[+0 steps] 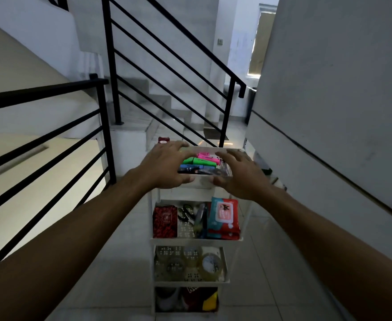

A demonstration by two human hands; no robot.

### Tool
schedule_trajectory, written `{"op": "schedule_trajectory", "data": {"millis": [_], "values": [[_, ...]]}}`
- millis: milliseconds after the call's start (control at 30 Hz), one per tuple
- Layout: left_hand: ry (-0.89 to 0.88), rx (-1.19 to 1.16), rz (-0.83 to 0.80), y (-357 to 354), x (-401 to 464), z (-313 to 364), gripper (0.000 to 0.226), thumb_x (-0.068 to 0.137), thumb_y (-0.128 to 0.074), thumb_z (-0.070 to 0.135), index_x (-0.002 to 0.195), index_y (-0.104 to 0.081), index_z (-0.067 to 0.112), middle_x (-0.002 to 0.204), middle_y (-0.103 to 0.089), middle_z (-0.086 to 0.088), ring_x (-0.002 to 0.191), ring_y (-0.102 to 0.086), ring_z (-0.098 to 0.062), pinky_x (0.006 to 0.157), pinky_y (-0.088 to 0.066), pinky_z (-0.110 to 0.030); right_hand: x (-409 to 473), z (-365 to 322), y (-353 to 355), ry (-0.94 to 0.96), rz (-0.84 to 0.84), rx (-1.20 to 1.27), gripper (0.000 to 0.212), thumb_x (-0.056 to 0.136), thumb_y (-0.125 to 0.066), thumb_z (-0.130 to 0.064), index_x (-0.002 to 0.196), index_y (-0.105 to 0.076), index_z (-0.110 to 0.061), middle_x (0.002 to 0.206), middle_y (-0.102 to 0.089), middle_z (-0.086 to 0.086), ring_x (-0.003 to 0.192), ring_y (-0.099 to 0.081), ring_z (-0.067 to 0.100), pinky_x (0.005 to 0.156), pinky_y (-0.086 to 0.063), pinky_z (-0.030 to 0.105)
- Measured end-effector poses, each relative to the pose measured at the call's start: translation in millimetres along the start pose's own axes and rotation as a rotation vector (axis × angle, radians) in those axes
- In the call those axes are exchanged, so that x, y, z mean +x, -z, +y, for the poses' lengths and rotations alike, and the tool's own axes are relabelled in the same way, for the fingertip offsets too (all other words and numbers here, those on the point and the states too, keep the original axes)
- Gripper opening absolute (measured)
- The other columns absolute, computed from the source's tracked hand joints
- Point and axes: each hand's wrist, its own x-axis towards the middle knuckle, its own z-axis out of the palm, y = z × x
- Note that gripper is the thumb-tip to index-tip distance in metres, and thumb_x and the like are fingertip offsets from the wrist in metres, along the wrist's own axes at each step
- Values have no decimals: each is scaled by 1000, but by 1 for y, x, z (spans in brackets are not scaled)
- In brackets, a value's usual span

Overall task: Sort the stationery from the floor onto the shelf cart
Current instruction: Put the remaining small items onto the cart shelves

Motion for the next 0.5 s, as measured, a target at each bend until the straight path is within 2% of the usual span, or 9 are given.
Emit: {"op": "schedule_trajectory", "data": {"millis": [100,200,333,500], "values": [[0,127,201,-9,-47,10,77,80,-56,65,144,-37,27,153,-33,-5,140,-28,-24,112,-23,-44,-38,-9,-15,-12,190,-39,79,83,-57,-65,148,-23,-37,159,-21,5,145,-18,27,114,-18,51],[37,100,300,-30,-105,24,79,79,-53,66,145,-38,25,152,-36,-5,140,-30,-25,112,-27,-47,-90,-18,-45,-51,429,23,71,84,-56,-63,145,-34,-33,152,-36,2,140,-30,23,113,-24,48],[121,92,298,-60,-187,48,81,80,-51,68,146,-36,25,152,-35,-5,140,-30,-25,112,-27,-47,-171,-30,-90,-60,341,10,76,82,-55,-64,147,-27,-36,153,-34,0,140,-29,22,113,-23,49],[150,78,262,-68,-255,73,86,78,-51,71,149,-29,28,154,-31,-2,142,-26,-22,114,-26,-46,-236,-44,-106,-78,270,17,82,81,-54,-68,148,-18,-39,155,-30,0,142,-26,22,114,-20,47]]}}
